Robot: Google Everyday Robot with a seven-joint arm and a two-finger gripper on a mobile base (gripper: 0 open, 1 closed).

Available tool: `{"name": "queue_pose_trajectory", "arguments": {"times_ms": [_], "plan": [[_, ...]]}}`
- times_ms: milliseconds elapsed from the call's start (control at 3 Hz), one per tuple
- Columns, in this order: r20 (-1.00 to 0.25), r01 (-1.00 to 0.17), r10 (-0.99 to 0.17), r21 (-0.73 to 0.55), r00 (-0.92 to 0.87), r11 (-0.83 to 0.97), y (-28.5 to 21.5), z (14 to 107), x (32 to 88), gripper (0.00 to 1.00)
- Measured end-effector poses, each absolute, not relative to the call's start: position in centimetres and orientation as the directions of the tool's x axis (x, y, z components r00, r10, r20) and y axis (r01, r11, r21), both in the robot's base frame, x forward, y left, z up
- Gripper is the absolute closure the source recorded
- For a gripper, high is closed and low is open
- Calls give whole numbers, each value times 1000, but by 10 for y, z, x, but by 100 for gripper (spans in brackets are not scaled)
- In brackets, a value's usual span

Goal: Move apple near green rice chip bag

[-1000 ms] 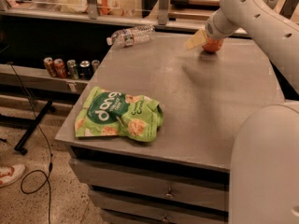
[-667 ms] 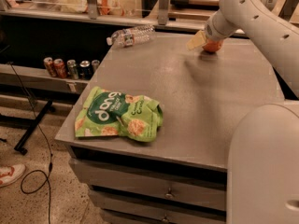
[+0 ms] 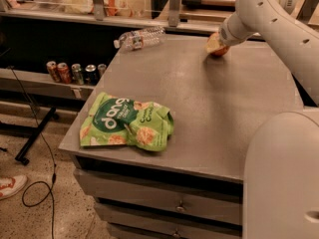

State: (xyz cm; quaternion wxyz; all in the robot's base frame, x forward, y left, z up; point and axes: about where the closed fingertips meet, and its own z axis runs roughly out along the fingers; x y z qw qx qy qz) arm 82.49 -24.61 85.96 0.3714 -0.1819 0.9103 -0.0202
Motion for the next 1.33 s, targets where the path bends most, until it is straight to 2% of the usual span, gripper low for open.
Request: {"name": "queue_pose_trajectory", "arguments": {"times_ms": [333, 667, 1000, 1333], "plan": [[-679, -317, -355, -186, -643, 930, -249, 869, 821, 88], [-702, -328, -387, -227, -598, 917, -251, 895, 812, 100], [-723, -385, -439, -255, -533, 887, -244, 924, 793, 100], [-721, -512, -527, -276, -450, 814, -216, 948, 767, 100]]}}
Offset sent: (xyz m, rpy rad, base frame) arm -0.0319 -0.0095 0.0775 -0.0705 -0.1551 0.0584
